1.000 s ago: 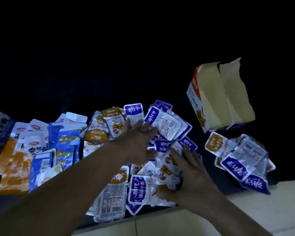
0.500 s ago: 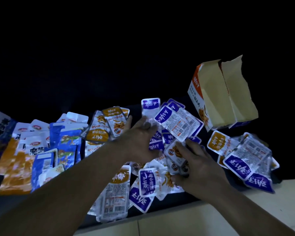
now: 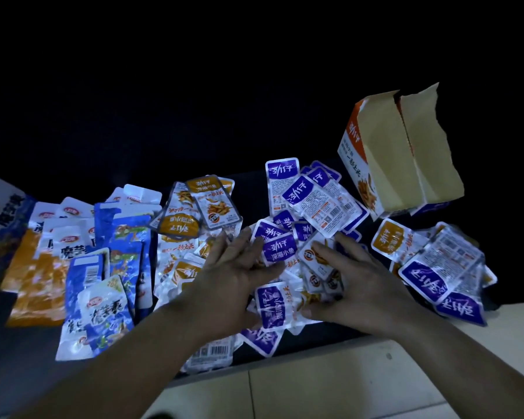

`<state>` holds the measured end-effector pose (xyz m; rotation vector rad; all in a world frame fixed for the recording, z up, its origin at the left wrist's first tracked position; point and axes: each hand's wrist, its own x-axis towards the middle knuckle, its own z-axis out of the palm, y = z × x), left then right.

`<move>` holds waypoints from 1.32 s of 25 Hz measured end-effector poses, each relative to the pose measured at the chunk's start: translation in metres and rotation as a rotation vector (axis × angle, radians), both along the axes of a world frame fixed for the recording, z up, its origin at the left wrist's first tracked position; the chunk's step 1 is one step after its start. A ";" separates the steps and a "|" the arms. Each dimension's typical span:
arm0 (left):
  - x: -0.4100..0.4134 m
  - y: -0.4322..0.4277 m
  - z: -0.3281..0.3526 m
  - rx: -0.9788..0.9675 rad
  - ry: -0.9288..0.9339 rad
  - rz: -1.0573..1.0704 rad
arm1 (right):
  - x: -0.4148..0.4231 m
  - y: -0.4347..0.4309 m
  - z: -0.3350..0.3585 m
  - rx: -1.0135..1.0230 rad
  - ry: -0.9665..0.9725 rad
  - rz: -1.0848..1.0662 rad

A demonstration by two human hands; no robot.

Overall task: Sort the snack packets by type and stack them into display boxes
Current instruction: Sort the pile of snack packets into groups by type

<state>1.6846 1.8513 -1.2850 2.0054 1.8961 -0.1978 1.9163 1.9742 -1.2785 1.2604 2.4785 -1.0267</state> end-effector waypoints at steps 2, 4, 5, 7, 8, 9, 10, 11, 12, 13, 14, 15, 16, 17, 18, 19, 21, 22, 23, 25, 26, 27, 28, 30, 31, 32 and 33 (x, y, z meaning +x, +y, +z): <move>0.017 0.008 -0.004 0.035 0.043 0.000 | 0.002 0.002 0.003 -0.024 0.027 -0.008; 0.034 0.015 -0.008 0.091 0.043 0.017 | 0.004 0.002 0.002 0.001 0.053 -0.008; 0.041 0.017 -0.011 0.119 0.031 0.025 | 0.004 0.001 0.001 0.030 0.057 -0.013; 0.048 0.013 -0.012 0.168 0.027 0.059 | 0.002 -0.003 -0.004 0.090 0.054 -0.019; 0.048 0.007 -0.009 0.201 0.045 0.084 | 0.000 -0.005 -0.006 0.113 0.047 -0.018; 0.047 0.000 -0.007 0.232 0.067 0.107 | -0.002 -0.007 -0.007 0.131 0.036 -0.014; 0.046 -0.009 -0.005 0.235 0.084 0.116 | -0.003 -0.008 -0.007 0.142 0.022 -0.010; 0.044 -0.018 -0.005 0.223 0.097 0.106 | -0.003 -0.008 -0.007 0.142 0.011 -0.009; 0.044 -0.026 -0.007 0.199 0.106 0.088 | -0.003 -0.008 -0.007 0.139 0.006 -0.009; 0.045 -0.032 -0.009 0.172 0.111 0.070 | -0.003 -0.007 -0.007 0.137 0.003 -0.008; 0.048 -0.036 -0.012 0.150 0.118 0.050 | -0.003 -0.006 -0.006 0.140 0.002 -0.012; 0.052 -0.038 -0.014 0.154 0.125 0.031 | -0.002 -0.006 -0.005 0.146 -0.001 -0.015; 0.055 -0.040 -0.015 0.178 0.120 0.023 | -0.003 -0.006 -0.006 0.153 -0.003 -0.016; 0.057 -0.040 -0.016 0.220 0.100 0.024 | -0.004 -0.006 -0.006 0.157 -0.006 -0.015; 0.057 -0.041 -0.015 0.268 0.071 0.032 | -0.004 -0.007 -0.006 0.159 -0.010 -0.014; 0.055 -0.040 -0.015 0.320 0.051 0.047 | -0.004 -0.007 -0.007 0.162 -0.013 -0.012; 0.046 -0.036 -0.015 0.359 0.076 0.097 | -0.005 -0.007 -0.008 0.165 -0.022 -0.009; 0.042 -0.033 -0.015 0.332 0.108 0.119 | -0.004 -0.007 -0.008 0.166 -0.027 -0.010; 0.038 -0.029 -0.015 0.297 0.137 0.125 | -0.004 -0.007 -0.008 0.168 -0.030 -0.010; 0.040 -0.026 -0.019 0.248 0.124 0.088 | -0.004 -0.008 -0.008 0.174 -0.031 -0.006; 0.045 -0.026 -0.021 0.235 0.083 0.052 | -0.003 -0.008 -0.008 0.185 -0.026 0.003; 0.048 -0.026 -0.023 0.235 0.035 0.015 | -0.002 -0.008 -0.008 0.195 -0.023 0.012; 0.048 -0.026 -0.024 0.250 -0.007 -0.018 | -0.002 -0.009 -0.008 0.198 -0.022 0.017; 0.035 -0.019 -0.023 0.325 -0.054 -0.037 | -0.001 -0.009 -0.009 0.193 -0.019 0.020; 0.025 -0.011 -0.021 0.374 -0.055 -0.001 | 0.000 -0.008 -0.010 0.191 -0.016 0.022; 0.015 0.000 -0.018 0.409 -0.051 0.070 | 0.001 -0.007 -0.011 0.189 -0.012 0.025; 0.005 0.012 -0.013 0.407 -0.048 0.154 | 0.003 -0.006 -0.011 0.181 -0.004 0.027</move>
